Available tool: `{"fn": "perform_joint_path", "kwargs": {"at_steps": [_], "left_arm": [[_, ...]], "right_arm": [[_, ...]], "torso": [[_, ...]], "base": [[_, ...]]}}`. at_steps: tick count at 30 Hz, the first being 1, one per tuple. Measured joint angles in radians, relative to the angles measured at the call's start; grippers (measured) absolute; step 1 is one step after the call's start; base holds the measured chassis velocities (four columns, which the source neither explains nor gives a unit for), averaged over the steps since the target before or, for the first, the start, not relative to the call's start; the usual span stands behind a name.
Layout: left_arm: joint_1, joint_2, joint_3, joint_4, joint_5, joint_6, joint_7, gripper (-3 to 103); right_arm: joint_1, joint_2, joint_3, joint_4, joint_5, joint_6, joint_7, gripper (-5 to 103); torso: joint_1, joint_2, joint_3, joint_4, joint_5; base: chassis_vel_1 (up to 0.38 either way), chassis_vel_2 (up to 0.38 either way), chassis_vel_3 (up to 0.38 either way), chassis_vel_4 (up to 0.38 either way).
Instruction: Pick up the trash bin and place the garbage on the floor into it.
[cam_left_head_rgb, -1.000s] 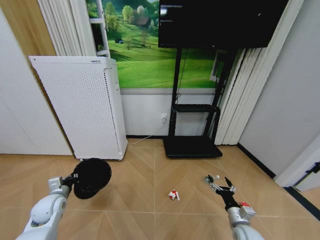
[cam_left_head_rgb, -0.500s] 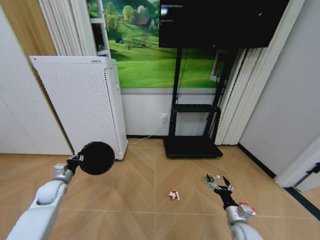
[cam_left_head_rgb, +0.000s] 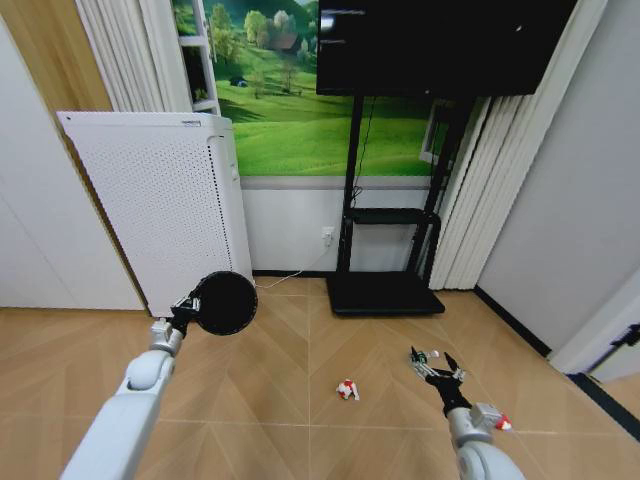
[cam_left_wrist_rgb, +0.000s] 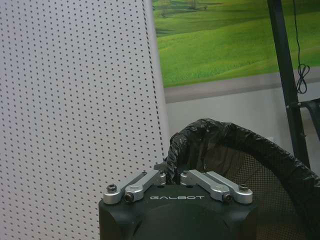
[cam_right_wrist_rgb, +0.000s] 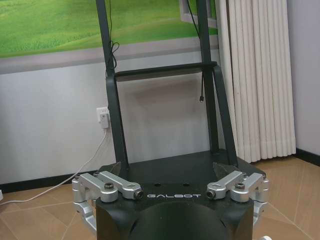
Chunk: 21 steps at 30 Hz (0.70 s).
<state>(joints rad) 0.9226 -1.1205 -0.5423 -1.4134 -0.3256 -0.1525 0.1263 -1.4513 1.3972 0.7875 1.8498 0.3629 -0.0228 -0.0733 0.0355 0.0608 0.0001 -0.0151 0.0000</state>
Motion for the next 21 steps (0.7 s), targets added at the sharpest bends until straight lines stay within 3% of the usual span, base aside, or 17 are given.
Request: {"fn": "perform_joint_path", "kwargs": {"at_steps": [9, 14, 21], "left_arm": [[0.021, -0.023, -0.005, 0.003, 0.002, -0.036, 0.036, 7], [0.037, -0.015, -0.017, -0.012, 0.023, -0.047, 0.059, 7], [0.042, -0.011, -0.014, -0.023, 0.024, -0.044, 0.061, 7]], "right_arm": [[0.006, 0.003, -0.018, 0.013, 0.006, -0.068, 0.012, 100], [-0.003, -0.023, -0.018, 0.036, 0.023, -0.196, -0.083, 100], [0.004, -0.056, -0.058, 0.032, 0.01, -0.273, -0.128, 100]], "torso": [[0.0, 0.0, 0.0, 0.0, 0.0001], [0.0, 0.0, 0.0, 0.0001, 0.0], [0.0, 0.0, 0.0, -0.0002, 0.0]], "base": [[0.0, 0.0, 0.0, 0.0], [0.0, 0.0, 0.0, 0.0], [0.0, 0.0, 0.0, 0.0]]}}
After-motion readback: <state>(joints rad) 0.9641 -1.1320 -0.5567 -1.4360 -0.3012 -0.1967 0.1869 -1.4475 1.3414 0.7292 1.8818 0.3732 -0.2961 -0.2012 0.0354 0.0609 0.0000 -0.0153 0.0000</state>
